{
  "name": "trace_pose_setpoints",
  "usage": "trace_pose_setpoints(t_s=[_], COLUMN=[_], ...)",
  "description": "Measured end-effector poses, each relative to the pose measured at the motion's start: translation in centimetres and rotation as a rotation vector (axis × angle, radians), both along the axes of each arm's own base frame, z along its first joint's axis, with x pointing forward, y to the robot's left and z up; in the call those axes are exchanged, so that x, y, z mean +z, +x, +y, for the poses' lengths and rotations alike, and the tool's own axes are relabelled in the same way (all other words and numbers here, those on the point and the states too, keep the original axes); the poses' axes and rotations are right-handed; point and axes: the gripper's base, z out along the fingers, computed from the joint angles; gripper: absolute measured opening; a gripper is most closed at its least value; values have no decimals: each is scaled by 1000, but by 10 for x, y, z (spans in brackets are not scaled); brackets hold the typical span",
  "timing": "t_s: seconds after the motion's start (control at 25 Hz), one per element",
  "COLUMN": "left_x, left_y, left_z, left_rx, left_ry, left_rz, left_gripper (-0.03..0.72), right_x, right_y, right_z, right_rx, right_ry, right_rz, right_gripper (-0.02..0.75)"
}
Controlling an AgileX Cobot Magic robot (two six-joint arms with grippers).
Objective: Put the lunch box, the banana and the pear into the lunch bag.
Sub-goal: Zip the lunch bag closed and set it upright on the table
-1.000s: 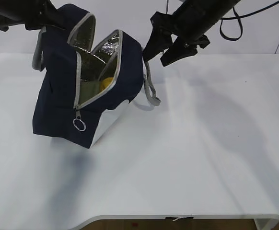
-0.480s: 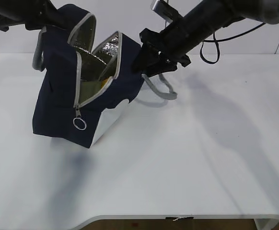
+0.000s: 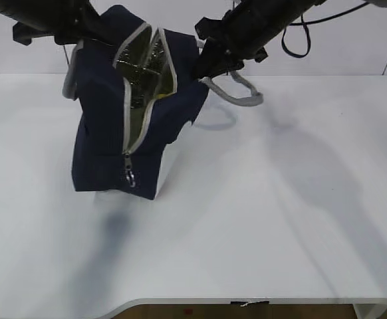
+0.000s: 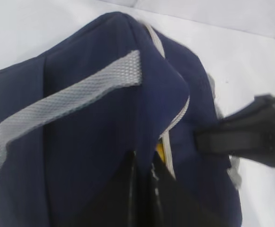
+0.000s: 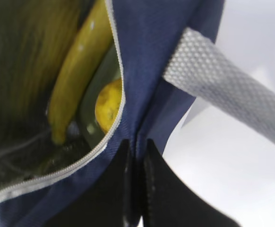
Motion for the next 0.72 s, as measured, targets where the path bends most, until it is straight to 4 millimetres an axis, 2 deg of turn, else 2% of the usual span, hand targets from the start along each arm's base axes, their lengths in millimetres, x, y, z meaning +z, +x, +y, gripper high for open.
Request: trace_pose_setpoints(t_s=[0.2, 0.32, 0.44, 0.56, 0.72], left_x=[3, 6, 9, 11, 12], left_y=[-13, -21, -31, -42, -54], left_z=[-33, -54, -76, -96, -112], left_rx=[-73, -101, -131, -171, -214], left_ry=[-11, -48, -82, -94, -103], left_rz=[-25, -43, -68, -86, -91], left_gripper=[-6, -6, -6, -6, -6], right_x=[40, 75, 95, 101, 95], right_y=[-16, -36, -60, -80, -94], right_z=[-17, -30, -40, -48, -54], right_rx=[-54, -97, -116, -121, -119], right_ry=[-152, -237, -273, -328, -373], right_rz=[-82, -152, -176, -169, -137], right_gripper=[12, 11, 10, 10, 10])
